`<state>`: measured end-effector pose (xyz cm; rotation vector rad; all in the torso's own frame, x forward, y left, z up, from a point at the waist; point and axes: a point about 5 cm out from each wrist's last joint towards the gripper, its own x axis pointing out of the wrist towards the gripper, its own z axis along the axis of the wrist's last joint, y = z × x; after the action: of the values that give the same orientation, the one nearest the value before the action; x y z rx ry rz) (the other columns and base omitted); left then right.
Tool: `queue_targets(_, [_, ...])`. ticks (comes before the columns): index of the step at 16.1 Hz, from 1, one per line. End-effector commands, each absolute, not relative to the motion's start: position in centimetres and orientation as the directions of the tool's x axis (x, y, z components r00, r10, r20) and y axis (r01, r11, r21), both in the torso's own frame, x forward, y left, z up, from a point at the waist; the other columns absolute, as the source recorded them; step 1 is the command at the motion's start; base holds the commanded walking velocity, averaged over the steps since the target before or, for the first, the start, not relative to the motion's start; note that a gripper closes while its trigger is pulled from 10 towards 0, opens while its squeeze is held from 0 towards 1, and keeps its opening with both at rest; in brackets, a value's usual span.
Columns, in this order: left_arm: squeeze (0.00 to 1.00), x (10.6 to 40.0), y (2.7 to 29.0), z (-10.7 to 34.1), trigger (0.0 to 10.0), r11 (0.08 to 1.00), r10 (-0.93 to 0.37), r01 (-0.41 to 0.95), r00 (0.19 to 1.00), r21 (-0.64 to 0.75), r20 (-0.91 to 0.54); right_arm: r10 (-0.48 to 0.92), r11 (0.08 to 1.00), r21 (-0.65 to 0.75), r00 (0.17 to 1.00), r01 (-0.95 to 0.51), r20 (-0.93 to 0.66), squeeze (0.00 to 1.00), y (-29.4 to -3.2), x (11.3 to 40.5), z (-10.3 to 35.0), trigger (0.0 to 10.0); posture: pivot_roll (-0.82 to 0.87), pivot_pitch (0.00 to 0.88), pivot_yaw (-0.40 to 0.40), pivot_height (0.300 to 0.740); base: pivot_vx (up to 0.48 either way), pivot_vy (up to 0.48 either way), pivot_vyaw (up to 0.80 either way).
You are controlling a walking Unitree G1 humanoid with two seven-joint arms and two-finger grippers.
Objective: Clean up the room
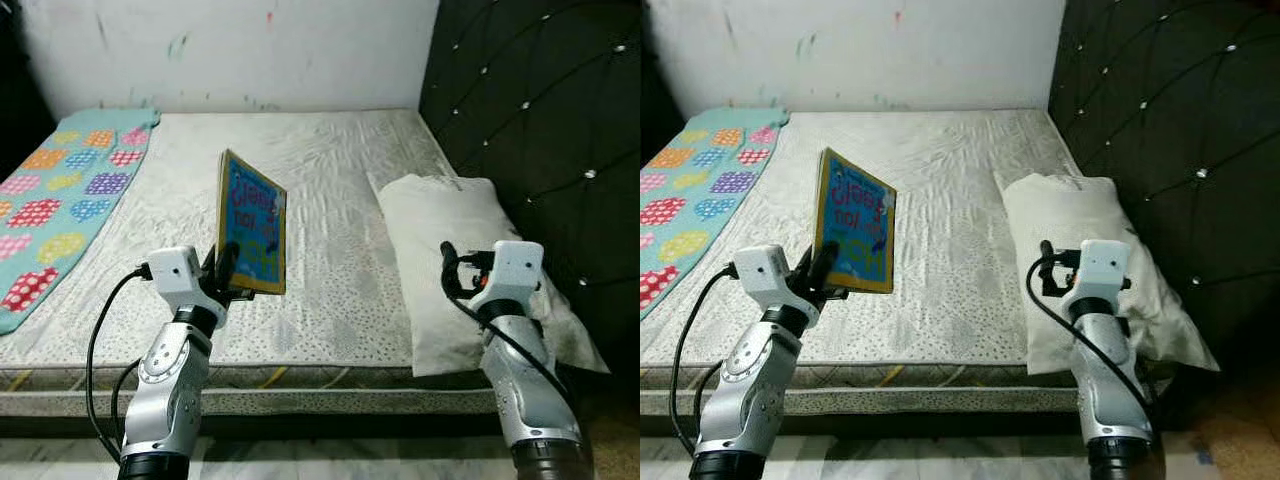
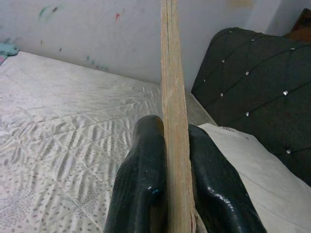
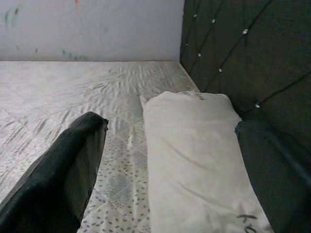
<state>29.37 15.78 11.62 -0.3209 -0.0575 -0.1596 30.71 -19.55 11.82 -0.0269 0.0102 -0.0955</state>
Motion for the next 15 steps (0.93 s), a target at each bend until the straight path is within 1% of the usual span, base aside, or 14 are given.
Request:
queue_targets(1, [0.00, 29.39, 16.03, 12.86, 10.0, 0.938, -0.151, 0.188, 0.978, -0.290, 0.146, -0.091, 0.995, -0.029, 0.996, 0.091, 0.008, 0.00, -19.37, 30.90, 12.21, 10.0, -0.10, 0.000, 0.032, 0.740, 0.247, 0.000, 0.00])
queue_targets(15, [0.00, 29.35, 16.04, 12.83, 10.0, 0.938, -0.161, 0.197, 0.976, -0.286, 0.145, -0.106, 0.994, -0.029, 0.994, 0.107, 0.016, 0.00, -19.69, 31.07, 12.40, 10.0, -0.10, 0.000, 0.033, 0.740, 0.290, 0.000, 0.00])
